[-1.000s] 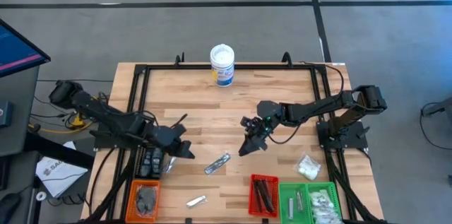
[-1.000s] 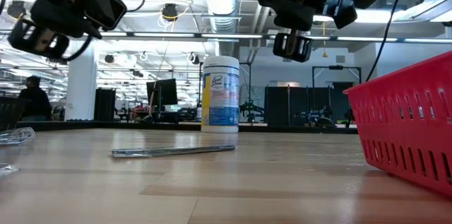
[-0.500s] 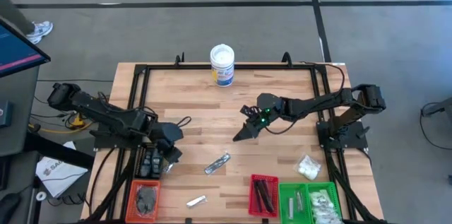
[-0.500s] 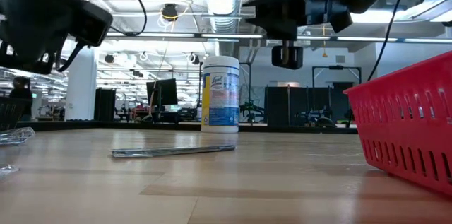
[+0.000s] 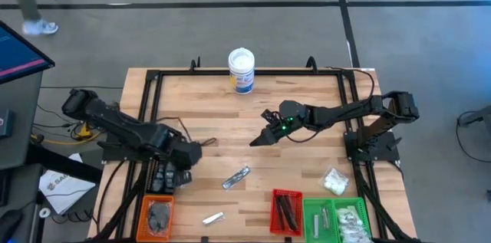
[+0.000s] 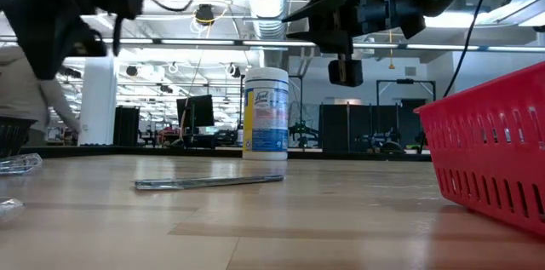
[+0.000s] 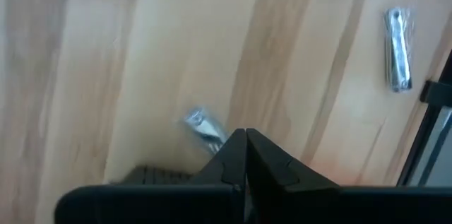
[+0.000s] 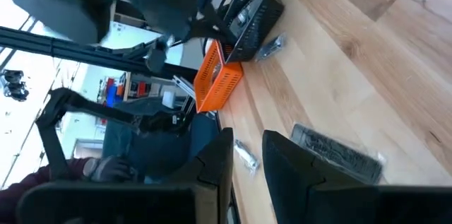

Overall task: Pick & Place Travel size toiletries
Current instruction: Put the silver nail cutter into the left green bin

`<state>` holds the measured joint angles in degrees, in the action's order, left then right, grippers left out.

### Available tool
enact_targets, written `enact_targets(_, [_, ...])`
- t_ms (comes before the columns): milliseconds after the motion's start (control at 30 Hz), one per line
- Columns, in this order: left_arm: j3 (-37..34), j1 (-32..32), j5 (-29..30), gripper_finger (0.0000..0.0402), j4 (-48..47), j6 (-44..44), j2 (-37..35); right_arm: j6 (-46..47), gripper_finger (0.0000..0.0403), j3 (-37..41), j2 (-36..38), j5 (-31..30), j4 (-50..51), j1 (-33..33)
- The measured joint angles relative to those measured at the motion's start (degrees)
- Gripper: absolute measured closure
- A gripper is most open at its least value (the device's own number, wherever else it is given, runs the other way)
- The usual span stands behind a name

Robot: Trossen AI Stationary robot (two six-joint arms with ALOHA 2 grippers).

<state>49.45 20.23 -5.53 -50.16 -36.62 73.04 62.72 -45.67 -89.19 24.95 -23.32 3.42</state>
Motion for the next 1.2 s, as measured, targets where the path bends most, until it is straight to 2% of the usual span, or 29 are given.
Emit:
enact_targets(167, [5.6,-0.1,-4.4,0.0401,-3.1,3.7,11.4,0.4,0.0332,0.0,0.0,-0.4,0.0,0.0])
enact_targets(300, [7.1,0.4,-4.6,0.0401,-8.7,6.3,20.6,0.3,0.0332,0.0,0.0,-1.3,0.0,0.0])
enact_targets(433, [7.2,0.4,-4.0,0.0401,-10.3,7.3,25.8,0.3,0.0332,0.0,0.0,-1.2,0.0,0.0])
enact_targets(633, [7.2,0.0,-1.3,0.0401,-9.3,10.2,25.6,0.4,0.0332,0.0,0.0,-1.1,-0.2,-0.4])
enact_targets(1000, [7.2,-3.3,-2.7,0.0401,-1.4,12.5,25.6,0.3,0.0332,0.0,0.0,-1.3,-2.0,-1.1])
enact_targets(1200, [7.2,-6.3,-2.2,0.0401,6.8,15.2,25.6,0.3,0.0332,0.0,0.0,-2.4,-2.3,-1.1])
